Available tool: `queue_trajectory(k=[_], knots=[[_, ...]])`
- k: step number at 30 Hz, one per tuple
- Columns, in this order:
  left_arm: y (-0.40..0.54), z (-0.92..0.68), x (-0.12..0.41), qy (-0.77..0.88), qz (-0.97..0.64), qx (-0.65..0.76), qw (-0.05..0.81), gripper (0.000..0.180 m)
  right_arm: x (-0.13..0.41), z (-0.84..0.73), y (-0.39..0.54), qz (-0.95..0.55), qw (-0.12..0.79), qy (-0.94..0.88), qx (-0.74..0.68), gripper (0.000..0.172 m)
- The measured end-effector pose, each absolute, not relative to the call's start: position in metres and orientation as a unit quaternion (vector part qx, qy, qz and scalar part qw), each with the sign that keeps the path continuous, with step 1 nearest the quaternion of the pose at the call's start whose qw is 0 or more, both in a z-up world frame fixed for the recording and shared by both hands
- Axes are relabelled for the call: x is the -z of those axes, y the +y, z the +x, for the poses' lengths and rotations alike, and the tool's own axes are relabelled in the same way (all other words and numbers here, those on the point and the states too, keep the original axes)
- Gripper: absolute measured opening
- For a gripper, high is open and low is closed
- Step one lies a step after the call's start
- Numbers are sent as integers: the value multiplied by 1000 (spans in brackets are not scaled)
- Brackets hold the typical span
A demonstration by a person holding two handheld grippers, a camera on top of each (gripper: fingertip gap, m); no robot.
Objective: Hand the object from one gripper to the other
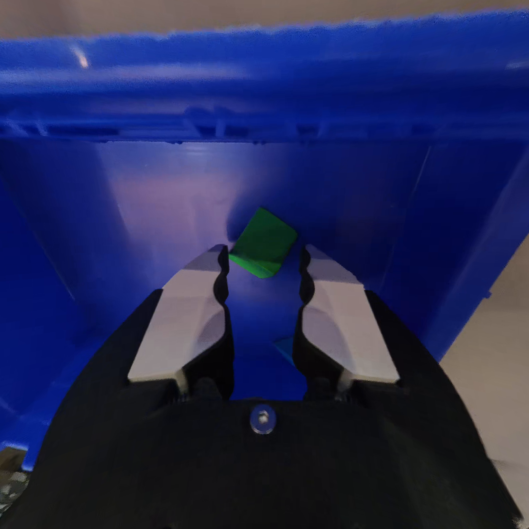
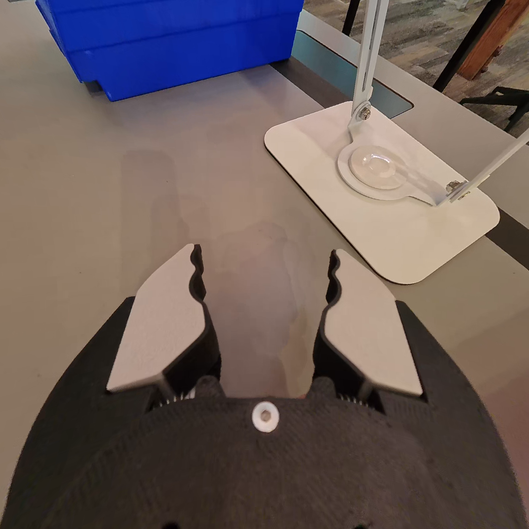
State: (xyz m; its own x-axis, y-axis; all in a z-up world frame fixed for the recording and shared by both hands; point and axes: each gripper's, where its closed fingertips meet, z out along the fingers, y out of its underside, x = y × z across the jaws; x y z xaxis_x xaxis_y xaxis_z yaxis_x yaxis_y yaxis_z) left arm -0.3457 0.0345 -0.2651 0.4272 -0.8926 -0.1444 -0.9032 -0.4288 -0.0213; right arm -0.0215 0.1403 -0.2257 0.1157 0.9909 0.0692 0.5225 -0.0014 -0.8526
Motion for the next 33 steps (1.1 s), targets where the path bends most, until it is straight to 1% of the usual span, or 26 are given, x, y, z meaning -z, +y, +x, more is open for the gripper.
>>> queue_trajectory(k=[1, 2, 6, 8, 11, 16, 19, 22, 24, 28, 33], knots=[[34, -347, 266, 539, -839, -59, 40, 42, 227, -22, 140, -640, 384, -592, -304, 82], [34, -347, 266, 538, -840, -55, 37, 41, 228, -22, 140, -640, 382, -593, -304, 82], [34, -350, 265, 503, -862, -48, 44, 40, 229, -23, 136, -635, 379, -600, -304, 82], [36, -361, 259, 472, -877, -67, 63, 39, 227, -25, 132, -627, 381, -606, -306, 82], [39, -360, 229, 397, -904, -50, 150, 39, 220, -29, 123, -610, 386, -617, -313, 81], [24, -332, 144, 284, -893, 1, 349, 39, 201, -40, 92, -567, 388, -636, -353, 78], [5, -290, 112, 266, -863, 32, 428, 38, 186, -48, 68, -536, 382, -645, -389, 75], [-4, -231, 98, 272, -831, 82, 478, 38, 168, -54, 46, -502, 394, -651, -410, 74], [-4, -193, 98, 288, -816, 104, 490, 38, 153, -57, 34, -486, 400, -644, -434, 73], [3, -126, 113, 345, -809, 116, 462, 38, 136, -56, 18, -463, 405, -645, -454, 68], [14, -69, 132, 406, -797, 124, 430, 38, 131, -52, 16, -454, 401, -645, -465, 63]])
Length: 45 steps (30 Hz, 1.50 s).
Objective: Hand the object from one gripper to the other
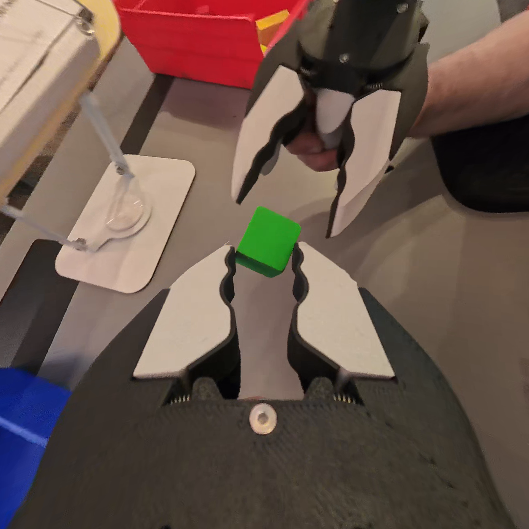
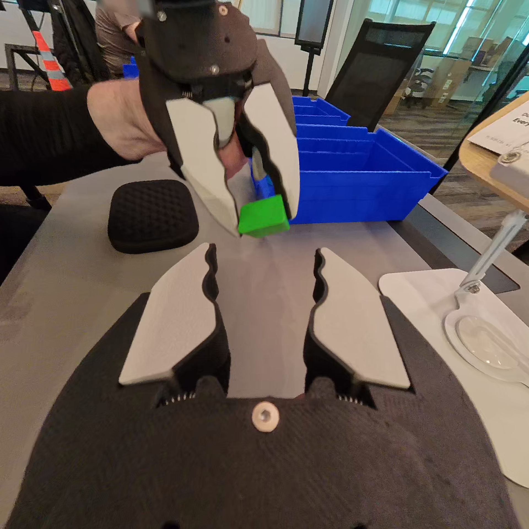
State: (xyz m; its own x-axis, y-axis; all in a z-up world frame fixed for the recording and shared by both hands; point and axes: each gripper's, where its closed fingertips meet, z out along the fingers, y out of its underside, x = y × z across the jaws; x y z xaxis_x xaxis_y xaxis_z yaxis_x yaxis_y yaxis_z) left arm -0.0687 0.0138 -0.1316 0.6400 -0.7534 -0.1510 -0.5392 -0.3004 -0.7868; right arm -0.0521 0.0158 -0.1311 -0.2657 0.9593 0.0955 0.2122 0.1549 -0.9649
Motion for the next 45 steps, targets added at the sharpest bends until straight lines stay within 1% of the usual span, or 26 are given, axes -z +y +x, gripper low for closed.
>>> queue_trajectory(k=[5, 7, 9, 13, 15, 21, 24, 34, 45], knots=[[19, -46, 137, 436, -788, 136, 414, 38, 137, -44, 16, -434, 393, -674, -450, 48], [20, -43, 136, 443, -786, 139, 410, 38, 136, -42, 14, -419, 402, -687, -437, 41], [21, -40, 136, 442, -786, 153, 404, 38, 135, -40, 13, -408, 416, -697, -418, 39], [20, -38, 137, 442, -783, 179, 399, 38, 134, -39, 12, -392, 435, -713, -386, 37], [18, -38, 137, 447, -780, 185, 397, 38, 134, -38, 11, -393, 430, -715, -387, 36], [18, -39, 138, 457, -779, 181, 389, 38, 130, -35, 11, -398, 415, -703, -419, 34], [18, -40, 139, 458, -780, 178, 388, 38, 129, -35, 12, -401, 414, -699, -423, 31], [21, -42, 146, 470, -787, 155, 369, 38, 136, -35, 16, -410, 412, -708, -401, 29], [21, -37, 133, 474, -765, 181, 396, 35, 122, -29, 16, -407, 385, -676, -478, 29]])
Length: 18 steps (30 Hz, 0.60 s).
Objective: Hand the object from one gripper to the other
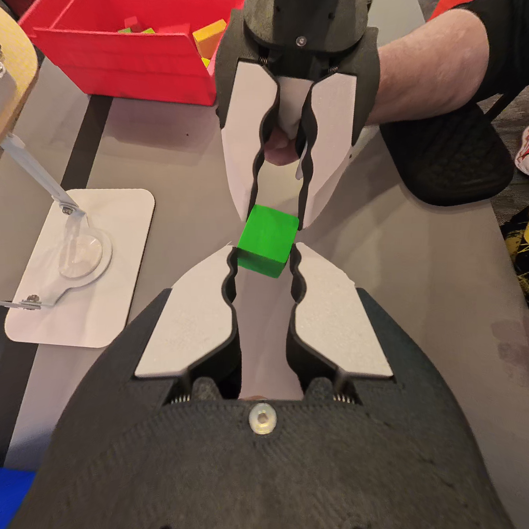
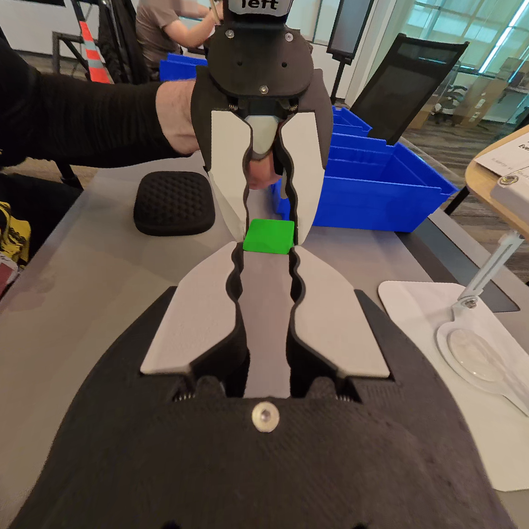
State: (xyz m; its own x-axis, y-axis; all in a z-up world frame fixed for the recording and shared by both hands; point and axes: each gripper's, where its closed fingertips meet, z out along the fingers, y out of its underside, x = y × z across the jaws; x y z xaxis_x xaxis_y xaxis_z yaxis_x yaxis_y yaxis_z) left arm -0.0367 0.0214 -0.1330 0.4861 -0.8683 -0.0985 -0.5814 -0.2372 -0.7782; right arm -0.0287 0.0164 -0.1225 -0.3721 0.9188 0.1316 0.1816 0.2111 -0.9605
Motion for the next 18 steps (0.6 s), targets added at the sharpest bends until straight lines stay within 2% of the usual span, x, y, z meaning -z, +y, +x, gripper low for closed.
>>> queue_trajectory(k=[7, 10, 18], knots=[[23, -33, 141, 477, -790, 138, 360, 35, 134, -30, 18, -437, 370, -703, -422, 35], [24, -34, 145, 495, -793, 96, 342, 35, 138, -29, 19, -443, 360, -708, -416, 31], [24, -28, 131, 493, -772, 137, 377, 33, 122, -24, 19, -427, 353, -676, -485, 30]])
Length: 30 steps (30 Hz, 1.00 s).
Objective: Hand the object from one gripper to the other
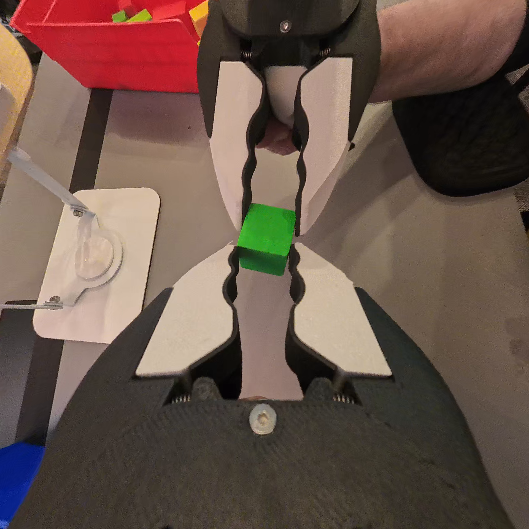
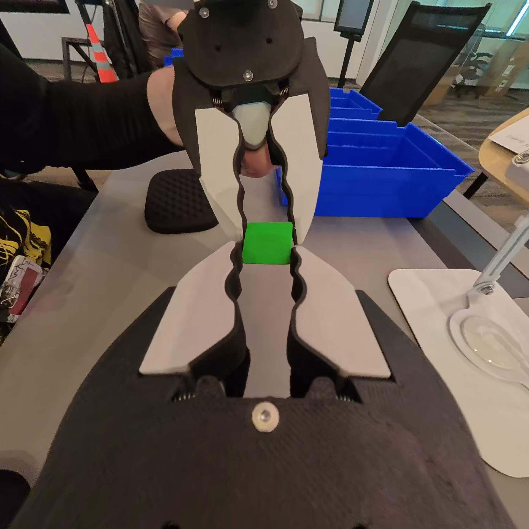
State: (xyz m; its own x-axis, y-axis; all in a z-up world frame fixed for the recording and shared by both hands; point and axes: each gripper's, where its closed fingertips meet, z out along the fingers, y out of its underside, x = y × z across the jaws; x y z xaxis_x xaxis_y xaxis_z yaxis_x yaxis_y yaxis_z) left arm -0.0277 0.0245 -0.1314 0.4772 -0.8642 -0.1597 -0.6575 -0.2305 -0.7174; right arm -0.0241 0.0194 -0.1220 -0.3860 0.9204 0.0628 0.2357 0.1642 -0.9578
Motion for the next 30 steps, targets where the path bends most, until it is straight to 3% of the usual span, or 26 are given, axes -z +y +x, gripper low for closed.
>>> queue_trajectory(k=[12, 19, 25, 30], knots=[[24, -28, 152, 538, -787, 44, 299, 33, 147, -24, 20, -449, 338, -734, -381, 30], [33, -32, 124, 490, -786, 79, 368, 32, 114, -5, 46, -468, 358, -692, -417, 30], [31, -59, 111, 442, -792, 91, 410, 24, 73, 80, 175, -592, 438, -593, -327, 30], [27, -77, 124, 424, -804, 94, 407, 19, 85, 179, 310, -731, 438, -466, -237, 30]])
